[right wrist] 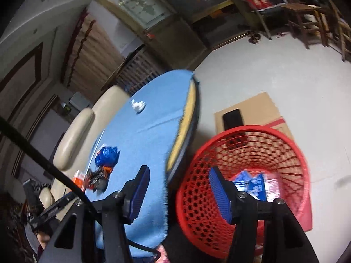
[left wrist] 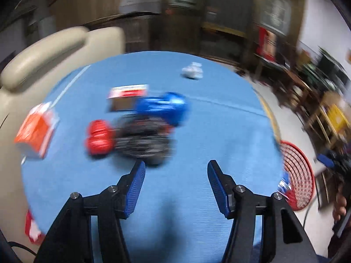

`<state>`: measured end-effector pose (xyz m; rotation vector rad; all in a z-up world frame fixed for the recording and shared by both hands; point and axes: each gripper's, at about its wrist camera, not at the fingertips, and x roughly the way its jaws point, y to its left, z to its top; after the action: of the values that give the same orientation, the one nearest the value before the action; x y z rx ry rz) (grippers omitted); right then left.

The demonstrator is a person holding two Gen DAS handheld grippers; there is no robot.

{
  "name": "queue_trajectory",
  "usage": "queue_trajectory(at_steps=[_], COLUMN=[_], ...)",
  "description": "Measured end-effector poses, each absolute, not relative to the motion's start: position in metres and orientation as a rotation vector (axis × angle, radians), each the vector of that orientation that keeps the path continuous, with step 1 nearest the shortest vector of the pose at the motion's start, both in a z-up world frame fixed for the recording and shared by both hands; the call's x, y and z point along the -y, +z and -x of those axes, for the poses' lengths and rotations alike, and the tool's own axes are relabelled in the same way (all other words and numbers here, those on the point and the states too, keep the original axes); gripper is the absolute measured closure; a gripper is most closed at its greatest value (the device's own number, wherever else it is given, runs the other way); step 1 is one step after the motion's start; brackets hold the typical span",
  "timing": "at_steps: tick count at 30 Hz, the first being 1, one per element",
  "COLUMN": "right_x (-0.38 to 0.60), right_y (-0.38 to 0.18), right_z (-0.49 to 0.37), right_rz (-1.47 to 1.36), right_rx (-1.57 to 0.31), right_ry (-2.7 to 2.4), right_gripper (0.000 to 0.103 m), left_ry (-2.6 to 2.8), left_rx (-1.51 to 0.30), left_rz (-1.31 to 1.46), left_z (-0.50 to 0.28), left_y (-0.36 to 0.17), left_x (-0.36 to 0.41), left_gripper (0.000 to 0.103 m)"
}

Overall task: Collect trash
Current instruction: 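Grasp the blue plastic bag with the right tool while the left tool grasps the black plastic bag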

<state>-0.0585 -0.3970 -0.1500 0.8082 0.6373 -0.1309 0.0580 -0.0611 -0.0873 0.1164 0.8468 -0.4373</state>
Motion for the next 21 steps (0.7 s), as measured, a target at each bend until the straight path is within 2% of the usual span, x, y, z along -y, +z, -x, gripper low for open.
queue_trajectory(at_steps=[9,21], right_x=[0.329,0.262], right_y=[-0.13,-0.124], right_z=[-0.005,-0.103], right_rz=[-0.681,-0.595], right_rx=[-0.697,-0.777], right_ry=[0.016,0.154], right_gripper=[0.042,0.042], left_ry=[-0.275,-0.355], left_rx=[-0.822,-0.904], left_rz=[-0.009,0.123], left_z=[-0.08,-0.095], left_y=[-0.089,-0.106], left_x=[-0.014,-0.01], left_gripper=[0.042,0.042])
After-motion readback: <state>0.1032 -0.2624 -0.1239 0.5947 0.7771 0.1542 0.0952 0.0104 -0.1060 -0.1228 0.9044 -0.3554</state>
